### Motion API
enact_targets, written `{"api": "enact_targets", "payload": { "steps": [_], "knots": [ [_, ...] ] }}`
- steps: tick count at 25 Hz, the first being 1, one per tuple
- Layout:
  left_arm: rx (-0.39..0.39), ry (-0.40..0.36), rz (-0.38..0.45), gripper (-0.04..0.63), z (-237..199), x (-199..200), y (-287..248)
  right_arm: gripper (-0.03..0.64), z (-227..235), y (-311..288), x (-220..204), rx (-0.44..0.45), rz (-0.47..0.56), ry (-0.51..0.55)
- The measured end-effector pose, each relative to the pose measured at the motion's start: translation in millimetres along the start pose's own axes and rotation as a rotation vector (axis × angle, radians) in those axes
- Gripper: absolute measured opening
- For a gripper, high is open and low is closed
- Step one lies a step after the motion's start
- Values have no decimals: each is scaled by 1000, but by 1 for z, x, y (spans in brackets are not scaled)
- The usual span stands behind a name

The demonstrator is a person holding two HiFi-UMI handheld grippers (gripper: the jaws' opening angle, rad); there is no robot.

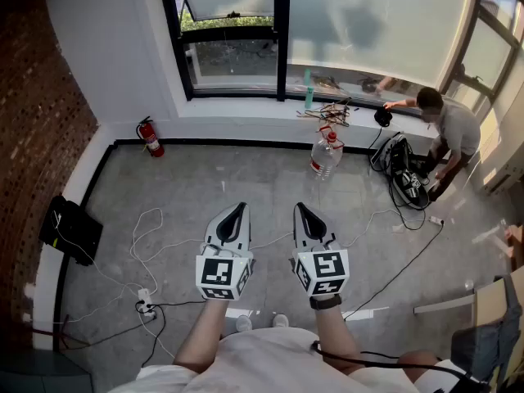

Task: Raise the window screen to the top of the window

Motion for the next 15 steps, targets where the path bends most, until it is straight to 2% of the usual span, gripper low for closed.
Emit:
{"api": "enact_targets", "payload": {
  "steps": [4, 10, 15],
  "knots": [
    [5, 13, 1, 0, 6, 0, -8, 2, 10, -5, -1, 26, -11, -17],
    [58, 42, 10, 0, 3, -4, -7, 2, -6, -11, 8, 69, 48, 111],
    [142, 82, -5, 0, -14, -19, 0, 2, -19, -24, -2, 126, 59, 62]
  ]
}}
Point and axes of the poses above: the fingertips, and each gripper's own axes: y backward along the fingers, z to its right, x out of its top, the point moved 8 cm from there along y, backward along the fingers, and after that the axes turned 13 degrees about -x, right-handed, at the moved point
